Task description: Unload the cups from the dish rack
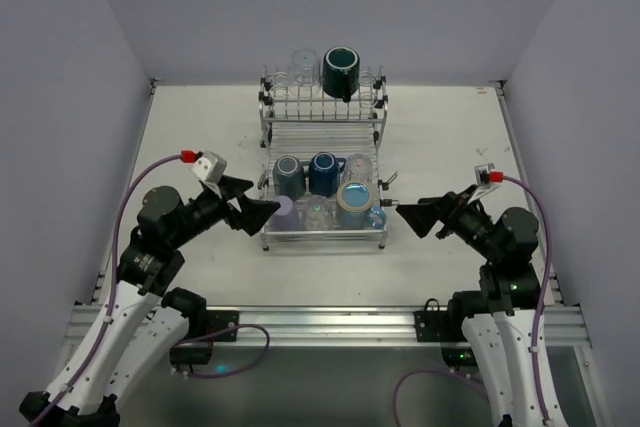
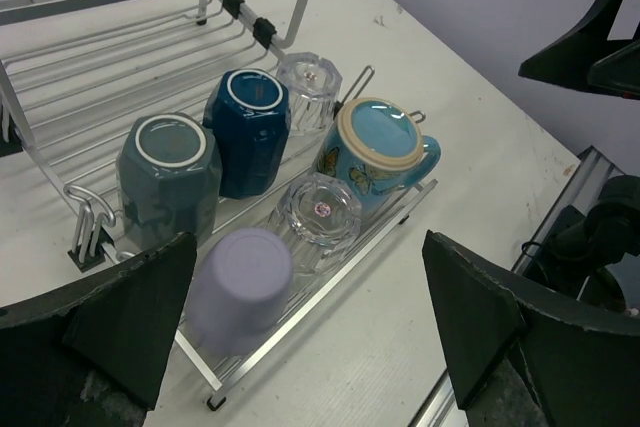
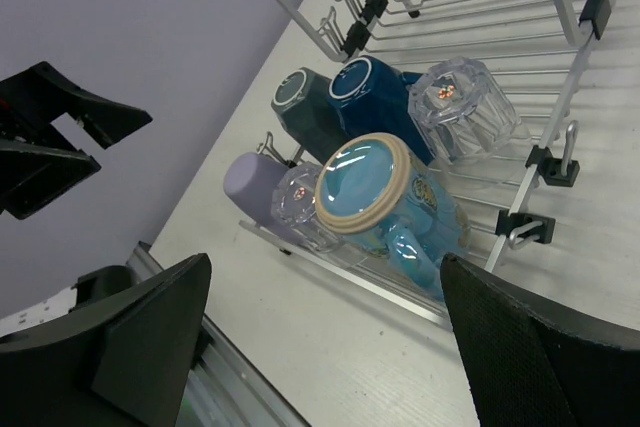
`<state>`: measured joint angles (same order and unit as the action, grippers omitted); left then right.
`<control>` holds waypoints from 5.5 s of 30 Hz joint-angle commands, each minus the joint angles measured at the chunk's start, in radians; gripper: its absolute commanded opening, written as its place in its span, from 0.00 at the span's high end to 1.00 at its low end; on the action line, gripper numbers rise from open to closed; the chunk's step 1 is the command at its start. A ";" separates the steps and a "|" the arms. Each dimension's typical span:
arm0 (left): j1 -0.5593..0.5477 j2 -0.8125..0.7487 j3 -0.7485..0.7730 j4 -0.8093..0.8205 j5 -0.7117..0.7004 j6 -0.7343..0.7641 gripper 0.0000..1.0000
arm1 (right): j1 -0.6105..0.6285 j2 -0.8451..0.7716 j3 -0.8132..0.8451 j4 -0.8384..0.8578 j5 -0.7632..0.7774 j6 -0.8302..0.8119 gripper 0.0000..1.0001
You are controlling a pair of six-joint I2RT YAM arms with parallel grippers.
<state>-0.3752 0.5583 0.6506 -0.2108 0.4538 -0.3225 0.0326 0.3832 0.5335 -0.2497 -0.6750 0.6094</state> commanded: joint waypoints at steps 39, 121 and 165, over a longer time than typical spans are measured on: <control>0.012 -0.049 -0.040 -0.084 -0.089 0.016 0.00 | 0.765 0.733 0.491 -0.290 0.933 -0.355 0.01; -0.027 0.062 -0.088 0.432 0.193 -0.597 0.21 | 0.768 0.433 0.137 0.773 0.511 0.313 0.89; -0.050 0.120 0.004 0.420 0.093 -0.514 1.00 | 0.724 0.600 0.027 1.054 0.488 0.406 0.01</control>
<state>-0.4397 0.6914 0.5468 0.3790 0.7433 -1.0245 0.7849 1.0851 0.5755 0.7517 -0.2726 1.0637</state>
